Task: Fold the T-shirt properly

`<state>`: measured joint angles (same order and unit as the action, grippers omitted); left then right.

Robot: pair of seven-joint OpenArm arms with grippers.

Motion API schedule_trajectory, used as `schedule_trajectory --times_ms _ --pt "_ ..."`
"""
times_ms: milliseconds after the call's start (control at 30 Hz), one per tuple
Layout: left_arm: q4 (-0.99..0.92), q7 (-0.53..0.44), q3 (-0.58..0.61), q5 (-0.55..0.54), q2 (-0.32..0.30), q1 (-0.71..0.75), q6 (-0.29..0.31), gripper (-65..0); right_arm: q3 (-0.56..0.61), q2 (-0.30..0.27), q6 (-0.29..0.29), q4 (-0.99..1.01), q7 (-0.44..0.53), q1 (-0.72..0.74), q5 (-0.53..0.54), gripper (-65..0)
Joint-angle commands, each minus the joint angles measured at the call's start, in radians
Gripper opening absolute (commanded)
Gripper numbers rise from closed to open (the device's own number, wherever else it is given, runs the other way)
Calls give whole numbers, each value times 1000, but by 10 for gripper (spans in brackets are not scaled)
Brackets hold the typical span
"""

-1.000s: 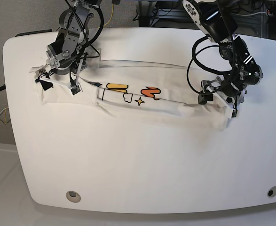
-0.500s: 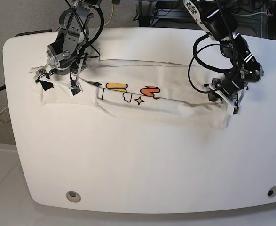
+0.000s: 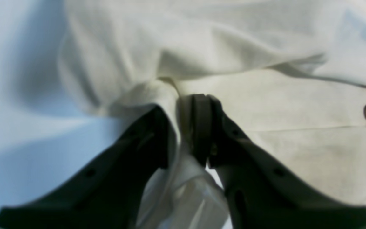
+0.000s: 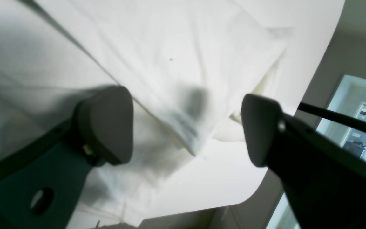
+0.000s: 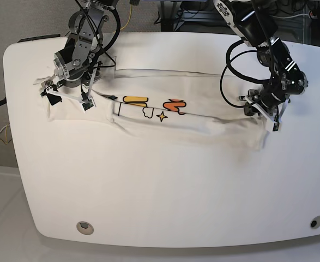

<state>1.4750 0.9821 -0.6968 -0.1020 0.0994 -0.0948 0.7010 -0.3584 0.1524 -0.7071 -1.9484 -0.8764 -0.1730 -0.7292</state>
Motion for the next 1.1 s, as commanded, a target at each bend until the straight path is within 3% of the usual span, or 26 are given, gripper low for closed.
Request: schedule_trajectory --times_ms 0,700,1067 --pt "43 19 -2 25 -3 -4 -3 -555 2 -3 9 -16 4 10 -3 -128" --pt "158 96 2 25 56 -66 -3 -555 2 -3 9 -16 4 8 -2 -128" --pt "215 157 36 25 58 -121 -3 -555 2 -3 9 -16 4 7 -2 -128"
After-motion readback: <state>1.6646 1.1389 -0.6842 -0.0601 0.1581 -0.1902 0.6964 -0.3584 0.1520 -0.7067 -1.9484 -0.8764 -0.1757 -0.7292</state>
